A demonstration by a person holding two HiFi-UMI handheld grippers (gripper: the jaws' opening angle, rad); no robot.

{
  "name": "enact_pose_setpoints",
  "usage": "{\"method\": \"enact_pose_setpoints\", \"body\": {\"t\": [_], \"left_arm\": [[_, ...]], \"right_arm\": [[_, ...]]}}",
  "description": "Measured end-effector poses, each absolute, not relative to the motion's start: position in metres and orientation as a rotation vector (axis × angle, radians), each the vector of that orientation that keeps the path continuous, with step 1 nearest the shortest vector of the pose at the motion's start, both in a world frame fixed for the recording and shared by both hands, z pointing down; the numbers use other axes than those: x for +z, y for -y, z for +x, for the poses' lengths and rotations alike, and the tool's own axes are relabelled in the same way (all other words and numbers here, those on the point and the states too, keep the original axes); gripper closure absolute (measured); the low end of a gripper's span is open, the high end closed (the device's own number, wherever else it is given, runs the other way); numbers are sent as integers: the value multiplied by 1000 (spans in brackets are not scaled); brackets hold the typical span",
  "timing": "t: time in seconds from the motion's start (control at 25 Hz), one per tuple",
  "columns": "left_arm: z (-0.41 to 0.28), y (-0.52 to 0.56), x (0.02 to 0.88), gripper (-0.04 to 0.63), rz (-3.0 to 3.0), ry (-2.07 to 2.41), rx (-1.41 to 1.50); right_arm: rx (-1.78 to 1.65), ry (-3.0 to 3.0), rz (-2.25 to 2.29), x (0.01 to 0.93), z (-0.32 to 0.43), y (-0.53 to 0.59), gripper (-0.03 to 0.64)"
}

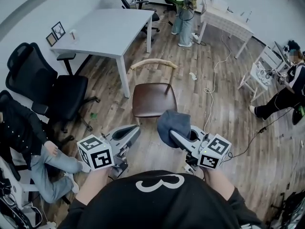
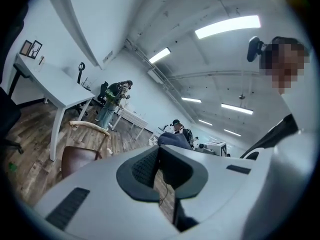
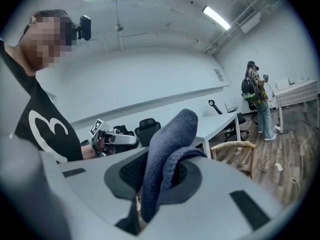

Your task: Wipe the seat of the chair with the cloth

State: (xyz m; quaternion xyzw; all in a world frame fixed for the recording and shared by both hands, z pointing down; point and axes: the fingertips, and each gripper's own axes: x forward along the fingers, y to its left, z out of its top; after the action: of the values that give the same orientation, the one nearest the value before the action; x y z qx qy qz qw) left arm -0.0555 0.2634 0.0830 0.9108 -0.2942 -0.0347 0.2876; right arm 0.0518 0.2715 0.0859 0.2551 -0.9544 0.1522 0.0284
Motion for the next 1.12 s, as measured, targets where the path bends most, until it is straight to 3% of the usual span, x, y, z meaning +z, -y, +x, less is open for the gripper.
{"method": "enact_pose_setpoints", "body": {"t": [1.12], "left_arm": [[-5, -266, 55, 581, 2483, 756, -106]], "right_arm": [[407, 2989, 795, 60, 85, -270, 572]]}}
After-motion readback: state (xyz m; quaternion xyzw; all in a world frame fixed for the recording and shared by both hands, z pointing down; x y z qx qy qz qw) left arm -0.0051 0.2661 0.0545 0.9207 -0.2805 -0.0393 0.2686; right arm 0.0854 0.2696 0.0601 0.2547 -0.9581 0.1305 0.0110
